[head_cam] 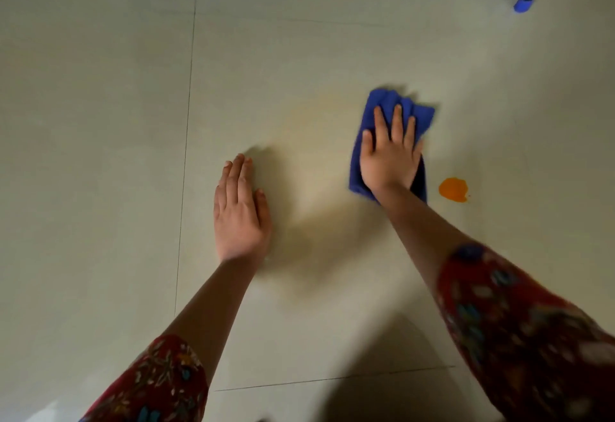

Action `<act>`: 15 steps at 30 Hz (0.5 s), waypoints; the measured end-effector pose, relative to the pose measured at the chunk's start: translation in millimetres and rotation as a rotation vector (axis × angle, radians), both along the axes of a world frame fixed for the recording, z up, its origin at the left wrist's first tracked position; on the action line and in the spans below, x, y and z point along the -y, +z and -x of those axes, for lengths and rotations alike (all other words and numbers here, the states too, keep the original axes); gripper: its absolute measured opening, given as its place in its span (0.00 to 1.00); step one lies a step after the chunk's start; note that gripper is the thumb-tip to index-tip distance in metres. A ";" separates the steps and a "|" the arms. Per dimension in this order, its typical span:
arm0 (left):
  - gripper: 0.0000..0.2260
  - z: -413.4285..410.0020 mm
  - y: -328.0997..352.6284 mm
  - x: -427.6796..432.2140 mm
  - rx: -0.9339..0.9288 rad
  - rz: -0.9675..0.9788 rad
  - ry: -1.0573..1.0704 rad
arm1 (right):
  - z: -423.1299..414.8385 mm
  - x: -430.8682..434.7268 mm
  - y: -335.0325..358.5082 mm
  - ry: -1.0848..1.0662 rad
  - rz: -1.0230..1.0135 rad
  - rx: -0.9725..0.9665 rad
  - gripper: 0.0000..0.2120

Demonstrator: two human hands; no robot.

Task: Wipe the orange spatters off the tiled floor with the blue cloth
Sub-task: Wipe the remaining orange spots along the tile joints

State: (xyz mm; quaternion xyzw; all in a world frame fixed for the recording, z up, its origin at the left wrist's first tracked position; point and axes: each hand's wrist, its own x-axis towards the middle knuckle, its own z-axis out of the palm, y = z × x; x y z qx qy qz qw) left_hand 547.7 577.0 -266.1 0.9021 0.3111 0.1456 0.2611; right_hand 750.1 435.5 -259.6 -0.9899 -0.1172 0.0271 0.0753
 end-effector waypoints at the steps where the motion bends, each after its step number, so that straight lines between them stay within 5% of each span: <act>1: 0.23 0.4 -0.3 -0.2 0.008 0.005 0.008 | -10.8 -24.2 2.5 -0.001 -0.004 -0.030 0.25; 5: 0.23 -0.6 -2.7 -2.9 0.073 0.017 0.049 | 12.4 -112.2 8.2 0.436 0.046 -0.034 0.25; 9: 0.23 0.9 -4.1 -3.5 0.098 0.031 0.072 | 71.8 -100.7 5.0 0.952 0.018 -0.090 0.24; 12: 0.23 2.1 -2.4 -2.0 0.066 0.005 0.041 | 9.8 -54.1 -2.6 0.631 0.018 0.047 0.24; 15: 0.24 -0.7 0.2 0.7 -0.011 -0.020 0.007 | -37.8 -16.6 4.5 0.136 0.017 -0.054 0.25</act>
